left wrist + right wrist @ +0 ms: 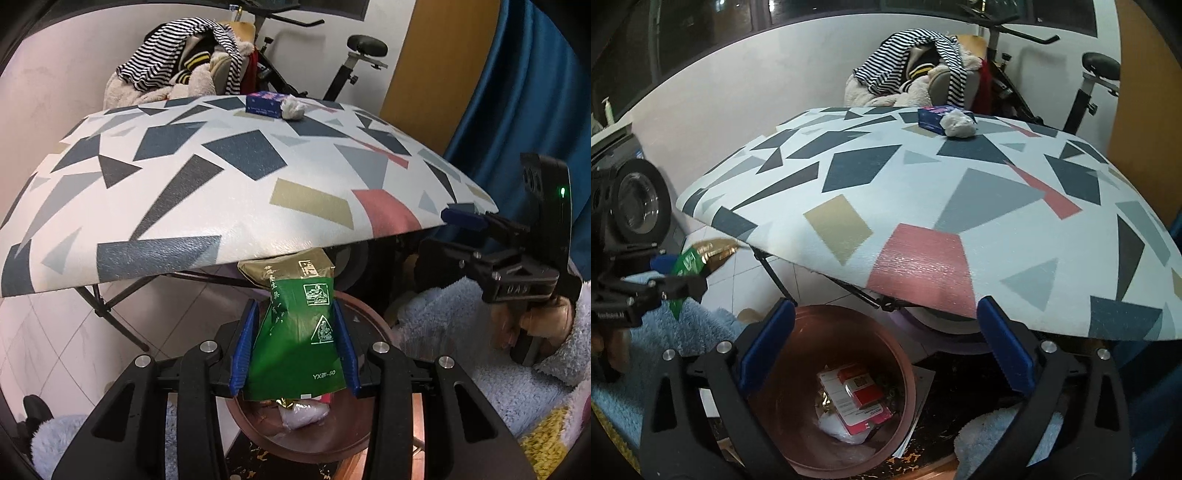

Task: Collect trash
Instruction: 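Lower both tools over the brown bin and open them to drop the keychain and packet, then raise both open tools back over the table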

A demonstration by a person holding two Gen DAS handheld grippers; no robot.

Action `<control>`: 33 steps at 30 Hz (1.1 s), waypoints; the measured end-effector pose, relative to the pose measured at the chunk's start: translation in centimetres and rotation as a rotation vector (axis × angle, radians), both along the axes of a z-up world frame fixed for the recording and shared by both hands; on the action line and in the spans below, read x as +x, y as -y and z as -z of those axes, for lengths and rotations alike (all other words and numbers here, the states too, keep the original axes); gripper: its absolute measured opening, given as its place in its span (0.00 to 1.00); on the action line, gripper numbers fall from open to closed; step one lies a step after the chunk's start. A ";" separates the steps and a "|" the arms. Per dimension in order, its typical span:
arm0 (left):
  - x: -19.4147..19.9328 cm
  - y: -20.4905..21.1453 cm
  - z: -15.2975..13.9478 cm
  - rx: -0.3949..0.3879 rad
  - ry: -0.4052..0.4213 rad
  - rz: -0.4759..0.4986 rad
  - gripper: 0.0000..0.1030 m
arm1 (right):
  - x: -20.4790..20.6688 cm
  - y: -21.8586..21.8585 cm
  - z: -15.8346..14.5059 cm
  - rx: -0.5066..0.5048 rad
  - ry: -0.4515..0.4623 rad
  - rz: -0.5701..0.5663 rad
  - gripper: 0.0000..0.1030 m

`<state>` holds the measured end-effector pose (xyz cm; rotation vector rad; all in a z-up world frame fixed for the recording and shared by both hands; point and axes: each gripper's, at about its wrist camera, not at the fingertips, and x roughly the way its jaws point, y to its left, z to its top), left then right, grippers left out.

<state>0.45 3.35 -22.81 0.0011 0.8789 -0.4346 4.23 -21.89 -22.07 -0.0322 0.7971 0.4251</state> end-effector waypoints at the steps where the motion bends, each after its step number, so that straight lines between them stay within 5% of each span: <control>1: 0.0 0.1 0.1 0.005 -0.004 0.004 0.38 | 0.0 0.1 0.0 0.002 -0.001 0.003 0.94; 5: 0.2 0.6 0.5 0.014 -0.017 0.018 0.38 | 0.0 0.5 0.1 0.011 -0.005 0.012 0.94; 9: 0.6 0.8 1.0 0.024 -0.037 0.006 0.62 | 0.0 0.5 0.3 0.008 -0.009 0.011 0.94; 13: 0.7 0.5 1.0 0.030 -0.032 -0.024 0.71 | 0.0 0.4 0.3 0.007 -0.014 0.012 0.94; 33: 1.8 -1.7 -2.2 0.010 0.048 -0.137 0.87 | 0.7 0.9 0.4 0.009 -0.041 0.045 0.94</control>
